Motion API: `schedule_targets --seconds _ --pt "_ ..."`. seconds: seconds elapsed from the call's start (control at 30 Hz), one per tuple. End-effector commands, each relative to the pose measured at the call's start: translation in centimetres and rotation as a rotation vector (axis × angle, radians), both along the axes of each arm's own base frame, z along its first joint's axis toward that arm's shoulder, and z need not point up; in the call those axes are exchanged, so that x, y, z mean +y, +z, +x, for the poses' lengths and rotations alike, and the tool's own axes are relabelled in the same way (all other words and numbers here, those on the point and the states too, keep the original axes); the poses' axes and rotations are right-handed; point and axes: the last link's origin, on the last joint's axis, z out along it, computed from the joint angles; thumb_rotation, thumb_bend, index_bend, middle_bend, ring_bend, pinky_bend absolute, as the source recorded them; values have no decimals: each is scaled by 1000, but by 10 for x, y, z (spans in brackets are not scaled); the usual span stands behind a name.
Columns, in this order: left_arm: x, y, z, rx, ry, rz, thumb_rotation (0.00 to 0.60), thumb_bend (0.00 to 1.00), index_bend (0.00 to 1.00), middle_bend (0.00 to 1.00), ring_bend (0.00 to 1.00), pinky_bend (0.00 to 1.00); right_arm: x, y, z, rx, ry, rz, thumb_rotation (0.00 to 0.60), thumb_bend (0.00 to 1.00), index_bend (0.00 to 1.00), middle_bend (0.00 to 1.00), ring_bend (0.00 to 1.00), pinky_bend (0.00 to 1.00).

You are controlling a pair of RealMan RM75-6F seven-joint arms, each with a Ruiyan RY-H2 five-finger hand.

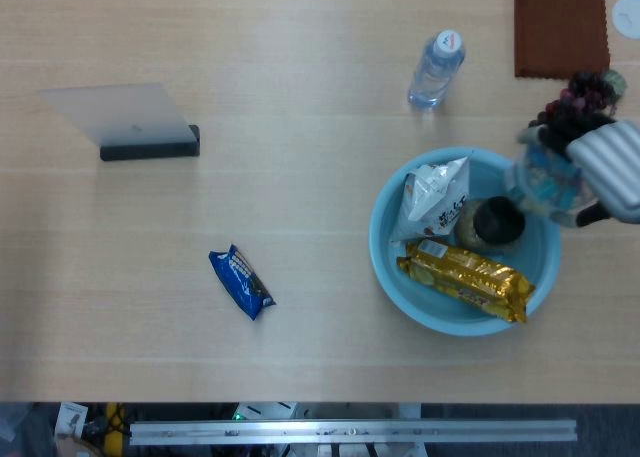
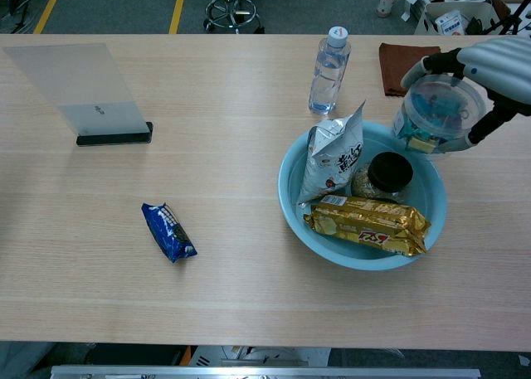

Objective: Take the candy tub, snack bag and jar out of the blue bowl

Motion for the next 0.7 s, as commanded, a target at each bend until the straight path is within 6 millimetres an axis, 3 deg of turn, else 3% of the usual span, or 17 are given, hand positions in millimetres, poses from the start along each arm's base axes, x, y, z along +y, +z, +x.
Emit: schedule_targets --seconds 0.03,0.27,0.7 --pt "0 -1 0 0 -1 -3 600 293 233 230 179 252 -2 17 -18 21 -54 -47 600 166 315 387 385 633" --pt "3 -9 5 -9 -18 -22 600 293 233 230 179 252 -9 23 -43 60 -132 -62 600 164 315 387 384 633" --pt "-2 -7 2 -4 -4 -22 600 293 233 230 179 252 -37 -12 -58 135 -162 -21 600 164 315 387 385 633"
